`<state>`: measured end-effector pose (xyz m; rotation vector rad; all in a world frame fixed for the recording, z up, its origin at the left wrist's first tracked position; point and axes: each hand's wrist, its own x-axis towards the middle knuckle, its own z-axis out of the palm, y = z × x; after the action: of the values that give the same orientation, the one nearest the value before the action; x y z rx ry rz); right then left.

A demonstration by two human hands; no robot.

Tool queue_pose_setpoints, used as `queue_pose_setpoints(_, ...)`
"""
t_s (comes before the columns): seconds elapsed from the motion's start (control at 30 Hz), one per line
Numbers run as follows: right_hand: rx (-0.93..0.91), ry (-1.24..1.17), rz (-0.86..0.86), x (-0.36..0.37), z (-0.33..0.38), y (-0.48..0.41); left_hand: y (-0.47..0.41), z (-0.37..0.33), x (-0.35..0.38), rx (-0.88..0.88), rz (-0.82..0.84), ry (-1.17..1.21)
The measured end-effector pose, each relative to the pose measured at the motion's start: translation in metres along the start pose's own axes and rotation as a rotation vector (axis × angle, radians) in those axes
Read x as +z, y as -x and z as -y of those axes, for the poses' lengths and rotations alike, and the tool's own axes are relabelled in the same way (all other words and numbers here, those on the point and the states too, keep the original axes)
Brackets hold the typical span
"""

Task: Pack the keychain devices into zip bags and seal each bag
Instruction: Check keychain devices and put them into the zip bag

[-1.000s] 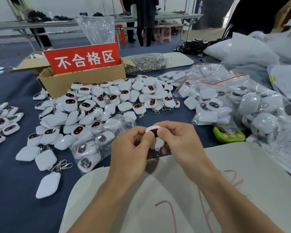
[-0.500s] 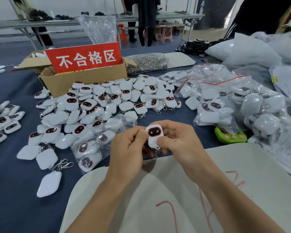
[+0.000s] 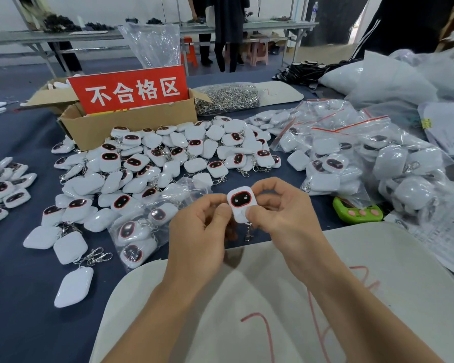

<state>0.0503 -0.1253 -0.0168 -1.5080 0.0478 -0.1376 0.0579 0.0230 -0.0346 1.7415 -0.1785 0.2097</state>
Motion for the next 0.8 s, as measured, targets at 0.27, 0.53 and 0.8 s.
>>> queue_pose_setpoints(0.27, -0.093, -0.002, 0.064, -0.0034, 0.0028, 0.0010, -0.0026, -0.0020, -0.0011, 0.044, -0.001, 0.050)
queue_pose_setpoints(0.53, -0.018, -0.126, 0.095, -0.0047, 0.0050, 0.0007, -0.0055, -0.0067, -0.0042, 0.048, 0.072, 0.214)
queue_pose_setpoints(0.8, -0.241, 0.258, -0.017, -0.0040, 0.0037, 0.0026, 0.0013, -0.0029, -0.0021, 0.079, -0.037, -0.105)
